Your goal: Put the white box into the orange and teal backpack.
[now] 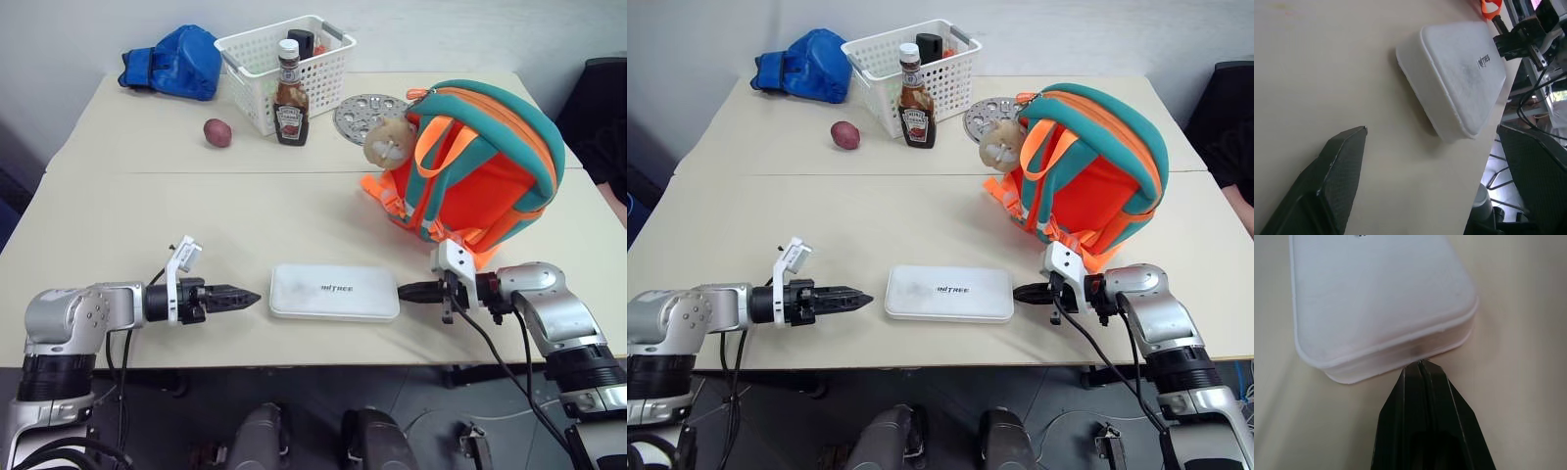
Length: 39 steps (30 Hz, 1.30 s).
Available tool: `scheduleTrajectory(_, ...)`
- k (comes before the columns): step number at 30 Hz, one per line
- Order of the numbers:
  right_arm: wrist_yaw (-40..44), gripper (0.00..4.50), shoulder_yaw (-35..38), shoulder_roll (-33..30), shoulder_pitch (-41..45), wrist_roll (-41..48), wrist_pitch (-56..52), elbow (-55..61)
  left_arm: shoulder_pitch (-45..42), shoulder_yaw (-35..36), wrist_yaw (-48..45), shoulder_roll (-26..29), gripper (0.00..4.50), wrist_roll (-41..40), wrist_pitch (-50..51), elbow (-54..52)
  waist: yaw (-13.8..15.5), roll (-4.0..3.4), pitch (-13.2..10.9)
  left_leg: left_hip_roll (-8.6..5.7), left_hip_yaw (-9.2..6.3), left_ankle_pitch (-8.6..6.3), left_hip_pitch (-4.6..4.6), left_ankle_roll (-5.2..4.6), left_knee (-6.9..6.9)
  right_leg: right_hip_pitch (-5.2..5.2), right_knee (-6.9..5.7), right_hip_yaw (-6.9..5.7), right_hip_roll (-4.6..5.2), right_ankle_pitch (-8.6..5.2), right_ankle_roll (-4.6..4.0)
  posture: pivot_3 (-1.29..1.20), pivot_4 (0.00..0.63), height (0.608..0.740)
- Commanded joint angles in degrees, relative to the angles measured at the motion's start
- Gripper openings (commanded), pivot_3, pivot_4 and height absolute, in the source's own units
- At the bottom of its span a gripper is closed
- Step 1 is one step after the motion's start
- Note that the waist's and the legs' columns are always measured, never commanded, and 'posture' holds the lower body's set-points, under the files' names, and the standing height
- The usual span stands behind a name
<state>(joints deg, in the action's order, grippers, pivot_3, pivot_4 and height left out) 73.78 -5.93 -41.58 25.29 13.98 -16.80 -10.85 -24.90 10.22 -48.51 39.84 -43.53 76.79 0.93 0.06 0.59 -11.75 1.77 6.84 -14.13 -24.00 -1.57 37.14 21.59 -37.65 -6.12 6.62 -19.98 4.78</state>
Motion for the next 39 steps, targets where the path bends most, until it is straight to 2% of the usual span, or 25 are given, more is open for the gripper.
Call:
scheduleTrajectory(1, 0.90, 0.00, 0.15, -0.86, -0.51, 0.34, 1.24, 2.38, -3.42, -1.41, 1.06, -2.43, 4.49, -1.41, 3.99, 2.85, 0.00, 0.02, 0.01, -0.01, -0.01, 0.00, -0.01, 0.00, 0.02, 0.00, 0.00, 0.00, 0.01, 0.00, 0.00, 0.00, 0.150, 0.740)
scheduleTrajectory(7, 0.38, 0.00, -0.72, -0.36, -1.90, -0.46, 2.28, 3.56, -8.69, -5.96, 1.51, -6.68, 4.49, -0.11, 5.54, 5.77, -0.06, 0.05, 0.03, -0.01, 0.00, 0.01, 0.00, 0.01, 0.02, -0.01, -0.01, 0.03, -0.01, 0.00, 0.02, 0.00, 0.150, 0.740)
scheduleTrajectory(13, -0.15, 0.00, -0.85, -0.16, -3.34, -0.76, 2.97, 4.39, -13.32, -9.75, 0.22, -8.40, 4.49, 1.04, 4.76, 10.88, -0.03, 0.08, 0.04, 0.00, 0.01, 0.02, 0.02, 0.02, 0.06, -0.02, -0.04, 0.04, -0.03, 0.00, 0.02, 0.00, 0.150, 0.740)
scheduleTrajectory(28, -1.42, 0.00, -0.81, -0.20, -6.74, -0.43, 3.54, 6.91, -21.53, -17.17, -7.87, -8.19, 4.49, 4.84, -0.37, 18.57, -0.12, 0.13, 0.07, -0.01, 0.00, 0.02, 0.03, 0.04, 0.09, -0.05, -0.03, 0.04, -0.05, 0.00, 0.02, 0.00, 0.150, 0.740)
scheduleTrajectory(32, -1.68, 0.00, -0.88, -0.09, -6.84, -0.34, 3.37, 7.19, -22.01, -17.86, -8.81, -8.66, 3.62, 5.26, -0.74, 18.98, -0.13, 0.13, 0.07, 0.00, 0.00, 0.02, 0.03, 0.04, 0.09, -0.05, -0.03, 0.04, -0.06, 0.00, 0.02, 0.00, 0.150, 0.740)
scheduleTrajectory(37, -1.72, 0.00, -0.70, -0.24, -7.44, -0.04, 3.11, 7.97, -22.09, -17.30, -10.22, -8.24, 2.04, 4.74, -0.03, 18.90, -0.09, 0.16, 0.08, 0.01, 0.00, 0.02, 0.03, 0.04, 0.09, -0.05, -0.04, 0.03, -0.06, 0.00, 0.02, 0.00, 0.150, 0.740)
scheduleTrajectory(39, -1.63, 0.00, -0.49, -0.40, -7.81, 0.15, 3.03, 8.38, -21.61, -16.99, -11.01, -7.79, 1.59, 4.61, -0.15, 18.68, -0.10, 0.17, 0.09, 0.00, -0.01, 0.02, 0.03, 0.04, 0.12, -0.07, -0.03, 0.03, -0.05, 0.00, 0.02, 0.00, 0.150, 0.740)
